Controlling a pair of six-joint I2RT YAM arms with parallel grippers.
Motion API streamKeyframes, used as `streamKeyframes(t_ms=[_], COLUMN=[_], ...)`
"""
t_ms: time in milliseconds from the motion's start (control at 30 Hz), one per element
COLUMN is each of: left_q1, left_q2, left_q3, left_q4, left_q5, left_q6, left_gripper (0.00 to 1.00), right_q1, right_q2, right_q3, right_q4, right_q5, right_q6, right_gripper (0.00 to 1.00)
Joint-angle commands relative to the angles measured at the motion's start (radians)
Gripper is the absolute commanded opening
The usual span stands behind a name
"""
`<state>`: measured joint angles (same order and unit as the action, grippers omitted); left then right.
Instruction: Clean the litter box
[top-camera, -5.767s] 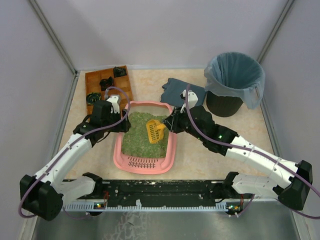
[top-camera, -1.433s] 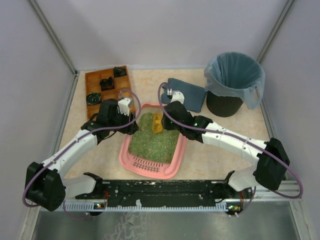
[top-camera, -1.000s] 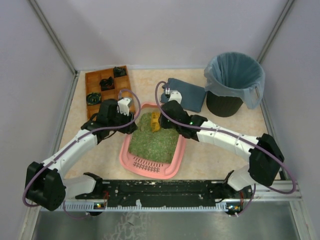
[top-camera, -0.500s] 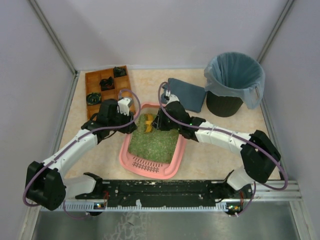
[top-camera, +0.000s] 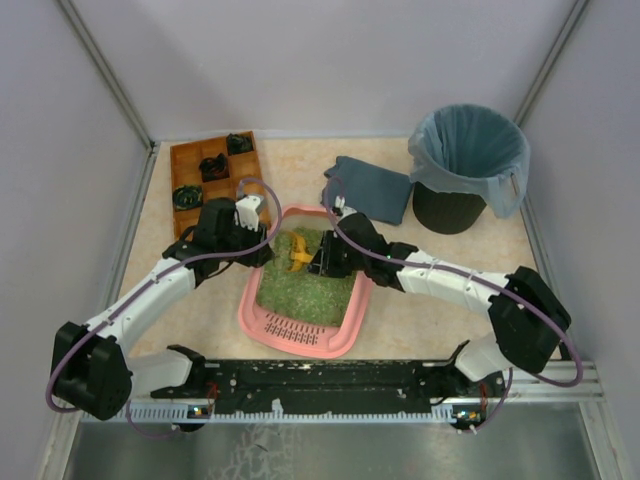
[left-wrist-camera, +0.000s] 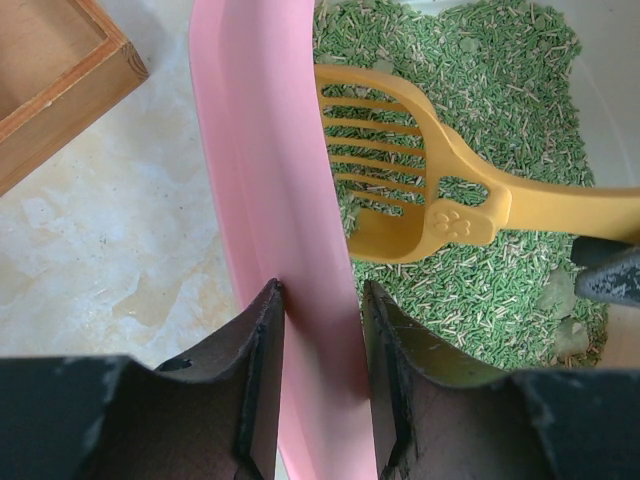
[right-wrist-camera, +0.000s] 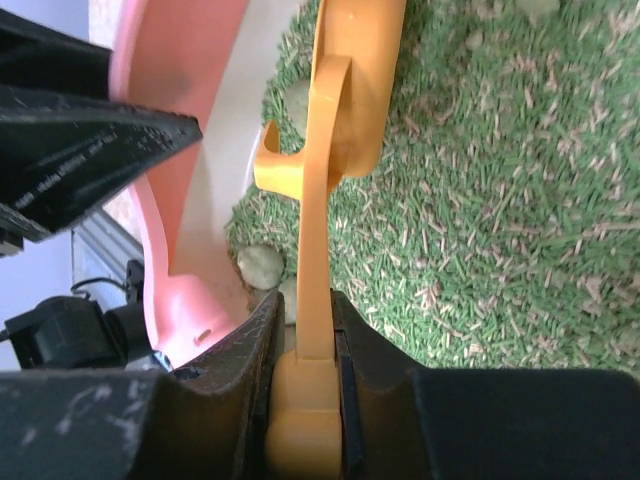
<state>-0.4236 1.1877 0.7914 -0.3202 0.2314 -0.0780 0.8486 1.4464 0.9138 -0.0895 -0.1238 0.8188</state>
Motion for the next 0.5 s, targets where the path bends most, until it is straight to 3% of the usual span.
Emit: streamKeyframes(t_ms=[0,467], left_q1=[-0.012,-0.011], left_q2=[0.028,0.029], left_q3=[0.006,0.008], left_q4=[-0.008,-0.011], left_q5=[0.06,0.061], left_q6=[0.0,0.0], left_gripper=[0.39,0.37], right_q1=[0.027,-0.001], right_q2=[-0.061,-0.102], right_q3=[-0.038,-0.113], right_q4=[0.085,0.259], right_q5=[-0.15,-0.126], right_q6=[0.091,0.213], right_gripper=[0.0,0.0])
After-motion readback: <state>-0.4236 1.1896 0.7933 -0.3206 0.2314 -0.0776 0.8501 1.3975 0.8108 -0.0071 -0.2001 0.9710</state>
